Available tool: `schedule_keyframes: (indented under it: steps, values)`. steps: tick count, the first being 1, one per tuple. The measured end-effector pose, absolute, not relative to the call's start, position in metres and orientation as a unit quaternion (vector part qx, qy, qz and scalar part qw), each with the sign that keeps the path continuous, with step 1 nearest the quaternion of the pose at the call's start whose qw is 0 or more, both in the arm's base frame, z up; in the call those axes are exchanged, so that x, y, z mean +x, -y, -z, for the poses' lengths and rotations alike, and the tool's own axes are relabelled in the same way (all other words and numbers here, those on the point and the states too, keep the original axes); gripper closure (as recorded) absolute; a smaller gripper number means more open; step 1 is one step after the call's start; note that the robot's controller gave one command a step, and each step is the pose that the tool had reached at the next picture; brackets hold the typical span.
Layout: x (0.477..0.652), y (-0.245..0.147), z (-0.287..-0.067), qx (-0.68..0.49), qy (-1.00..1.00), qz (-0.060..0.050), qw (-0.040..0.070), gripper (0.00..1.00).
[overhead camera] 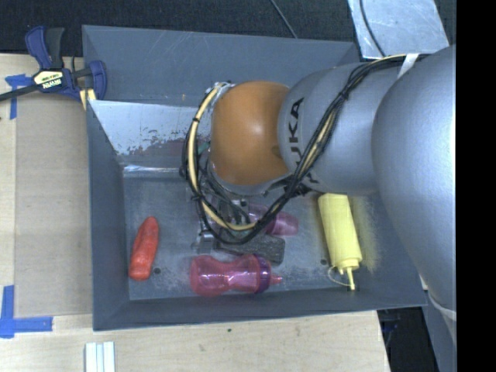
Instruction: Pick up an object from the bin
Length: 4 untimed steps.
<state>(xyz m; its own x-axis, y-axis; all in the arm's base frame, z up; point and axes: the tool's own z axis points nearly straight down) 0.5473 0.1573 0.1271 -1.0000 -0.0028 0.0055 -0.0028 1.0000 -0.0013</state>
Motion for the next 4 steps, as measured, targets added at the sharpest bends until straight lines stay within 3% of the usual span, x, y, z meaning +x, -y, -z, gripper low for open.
schedule_keyframes:
  steps: [1,2,3,4]
  values:
    - [0.550,-0.157,-0.132,0.000,1.000,0.001,-0.001,0.00]
    - [0.610,-0.046,-0.069,-0.013,1.000,-0.001,-0.002,0.00]
    - [0.611,-0.061,-0.114,-0.020,1.000,0.002,-0.004,0.00]
    - [0.603,-0.049,-0.100,-0.044,0.999,-0.001,0.000,0.00]
